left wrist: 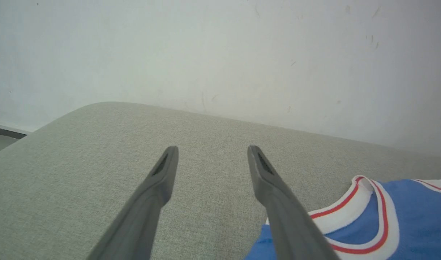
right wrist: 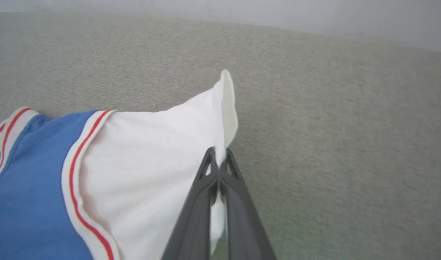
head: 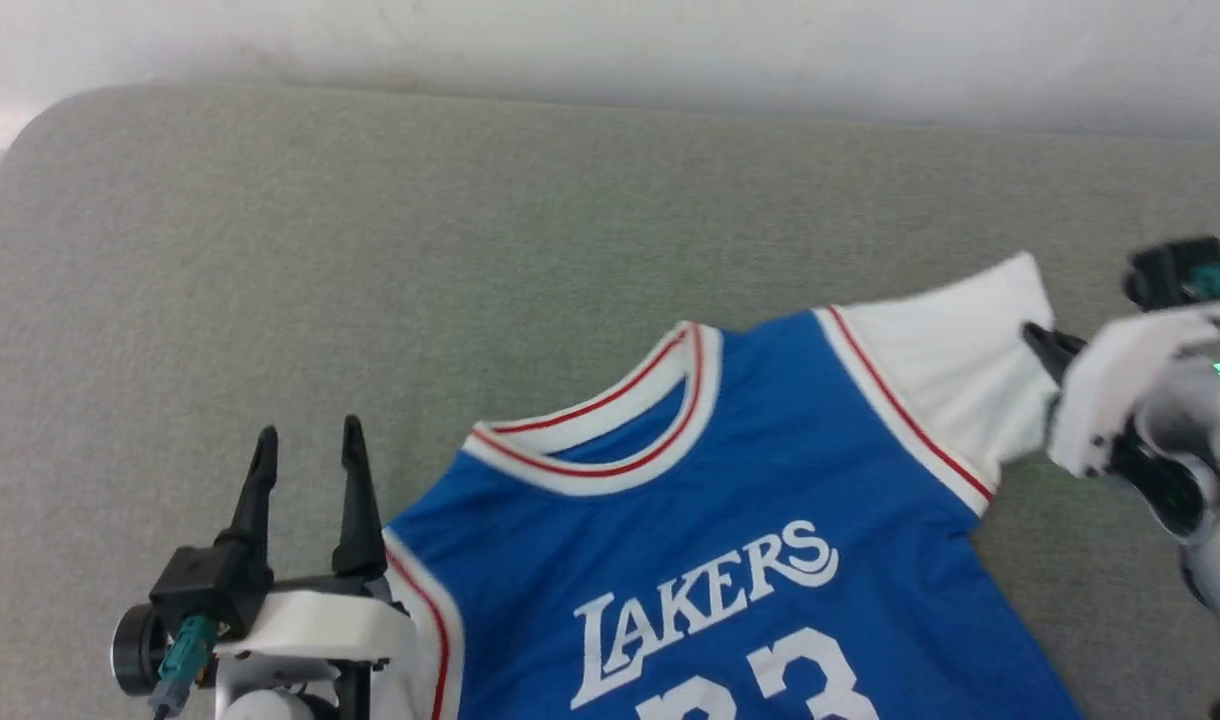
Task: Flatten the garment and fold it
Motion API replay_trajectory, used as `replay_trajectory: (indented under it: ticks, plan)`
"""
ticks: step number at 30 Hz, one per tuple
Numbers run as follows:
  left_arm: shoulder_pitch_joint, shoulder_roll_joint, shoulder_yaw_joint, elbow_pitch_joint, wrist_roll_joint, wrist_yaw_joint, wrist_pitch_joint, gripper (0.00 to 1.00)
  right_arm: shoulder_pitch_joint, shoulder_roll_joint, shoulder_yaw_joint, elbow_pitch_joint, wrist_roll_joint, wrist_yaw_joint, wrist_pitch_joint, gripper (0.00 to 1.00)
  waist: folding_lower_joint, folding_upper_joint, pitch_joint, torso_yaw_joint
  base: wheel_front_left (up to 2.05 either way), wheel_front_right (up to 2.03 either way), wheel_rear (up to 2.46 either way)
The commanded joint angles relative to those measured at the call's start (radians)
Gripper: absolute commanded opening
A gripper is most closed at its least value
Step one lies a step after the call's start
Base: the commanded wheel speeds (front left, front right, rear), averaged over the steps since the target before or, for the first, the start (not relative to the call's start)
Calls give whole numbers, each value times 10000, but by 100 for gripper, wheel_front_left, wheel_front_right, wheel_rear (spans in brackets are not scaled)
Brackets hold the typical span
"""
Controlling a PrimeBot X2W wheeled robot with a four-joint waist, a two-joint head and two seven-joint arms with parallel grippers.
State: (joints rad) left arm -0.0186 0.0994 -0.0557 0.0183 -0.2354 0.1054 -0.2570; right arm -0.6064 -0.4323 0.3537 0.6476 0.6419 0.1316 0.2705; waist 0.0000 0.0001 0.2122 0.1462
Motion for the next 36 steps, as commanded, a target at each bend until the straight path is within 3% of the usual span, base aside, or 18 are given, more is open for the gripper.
replay_trajectory:
  ticks: [1, 6, 9, 10, 11, 12, 17, 22, 30, 36]
  plan:
    - [111, 64, 48, 34, 76, -22, -47, 100, 300, -117, -116, -52, 5, -9, -75, 0, 0, -1, -626, -658, 0, 0, 0]
    - [378, 257, 163, 199, 28, -46, -22, 100, 2540, -558, -1876, -888, -243, -9, -235, 0, 0, -1, -963, -1035, 0, 0, 0]
    - [516, 359, 228, 240, -21, -33, 78, 100, 3872, -286, -2817, -1551, -545, -9, -96, 0, 0, -1, -1054, -1207, 0, 0, 0]
    - [547, 393, 248, 252, -45, -33, 129, 100, 4235, -100, -3100, -1791, -675, -9, -94, 4, 0, -1, -1057, -1260, 0, 0, 0]
    - [569, 428, 266, 266, -66, -35, 177, 100, 4557, 122, -3324, -2042, -809, -9, -79, 35, 0, -1, -1067, -1305, 0, 0, 0]
    - [588, 456, 277, 292, -110, -54, 254, 100, 4820, 344, -3538, -2317, -993, -9, -145, 100, 0, -1, -1075, -1345, 0, 0, 0]
    - [638, 595, 281, 378, -289, -148, 689, 100, 5446, 1530, -4495, -3858, -2086, -9, -1329, 100, 0, -1, -1135, -1511, 0, 0, 0]
    - [561, 872, 183, 328, -570, -413, 1736, 100, 5953, 2291, -4488, -5334, -3050, -9, -2079, 100, 0, -1, -1325, -1571, 0, 0, 0]
    - [-97, 1765, -264, 439, -1162, -1191, 5035, 100, 6869, 2782, -3477, -7562, -3848, -9, -2419, 100, 0, -1, -1433, -1848, 0, 0, 0]
    - [-254, 2391, -623, 331, -1854, -1663, 7799, 100, 7216, 2865, -3128, -8427, -3969, -9, -2156, 100, 0, -1, -1279, -2275, 0, 0, 0]
